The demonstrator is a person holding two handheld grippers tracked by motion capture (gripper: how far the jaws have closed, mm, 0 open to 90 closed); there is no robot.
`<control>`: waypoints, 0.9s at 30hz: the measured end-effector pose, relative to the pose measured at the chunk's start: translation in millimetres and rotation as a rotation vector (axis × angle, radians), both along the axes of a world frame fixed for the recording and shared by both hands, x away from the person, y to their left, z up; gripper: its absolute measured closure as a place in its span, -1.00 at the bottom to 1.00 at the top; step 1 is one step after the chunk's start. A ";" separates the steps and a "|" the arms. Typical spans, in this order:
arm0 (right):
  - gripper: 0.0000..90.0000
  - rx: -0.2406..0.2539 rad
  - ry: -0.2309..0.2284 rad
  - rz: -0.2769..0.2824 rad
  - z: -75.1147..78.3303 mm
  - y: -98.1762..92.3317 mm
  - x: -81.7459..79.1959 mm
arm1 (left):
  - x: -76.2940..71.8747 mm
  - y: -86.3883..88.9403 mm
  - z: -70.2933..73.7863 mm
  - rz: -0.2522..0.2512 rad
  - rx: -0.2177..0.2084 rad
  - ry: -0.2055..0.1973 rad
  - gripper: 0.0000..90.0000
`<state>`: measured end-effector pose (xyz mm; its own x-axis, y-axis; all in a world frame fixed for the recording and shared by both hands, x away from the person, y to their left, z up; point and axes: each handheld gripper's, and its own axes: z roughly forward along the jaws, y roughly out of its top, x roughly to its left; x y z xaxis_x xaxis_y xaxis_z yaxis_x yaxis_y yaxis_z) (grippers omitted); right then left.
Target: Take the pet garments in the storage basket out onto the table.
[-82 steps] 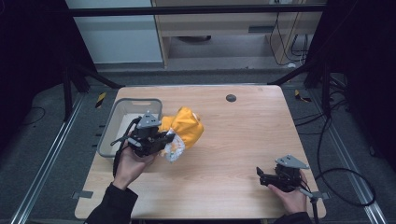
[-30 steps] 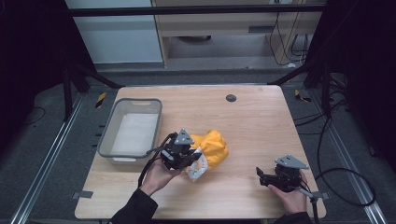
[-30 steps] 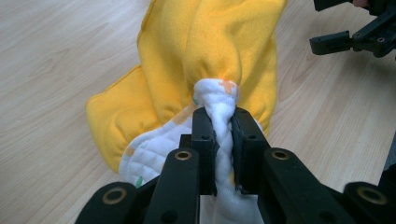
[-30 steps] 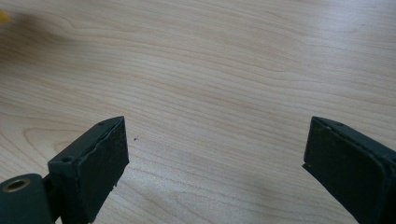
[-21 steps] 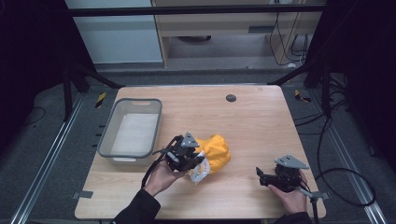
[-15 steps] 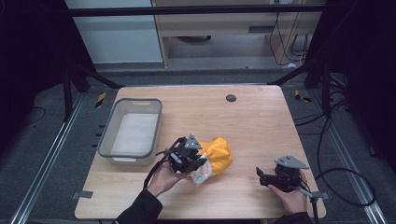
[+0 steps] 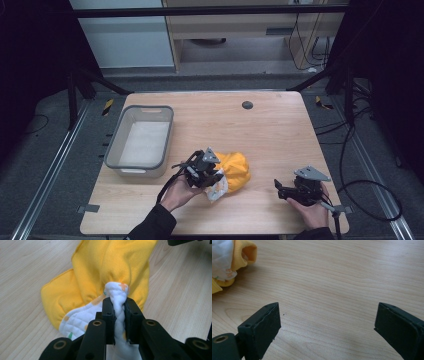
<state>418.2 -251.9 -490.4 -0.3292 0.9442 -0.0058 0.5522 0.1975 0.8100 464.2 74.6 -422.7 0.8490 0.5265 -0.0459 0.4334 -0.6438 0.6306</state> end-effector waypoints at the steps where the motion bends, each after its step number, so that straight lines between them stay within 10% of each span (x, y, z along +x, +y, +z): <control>1: -0.86 0.000 0.000 0.000 0.0 0.0 0.0 | 0.2 -0.2 -0.7 -0.001 0.005 0.002 0.76; 27: -0.86 -0.001 0.001 0.000 -0.1 0.1 0.0 | -2.7 7.3 -0.4 0.017 -0.002 -0.009 0.02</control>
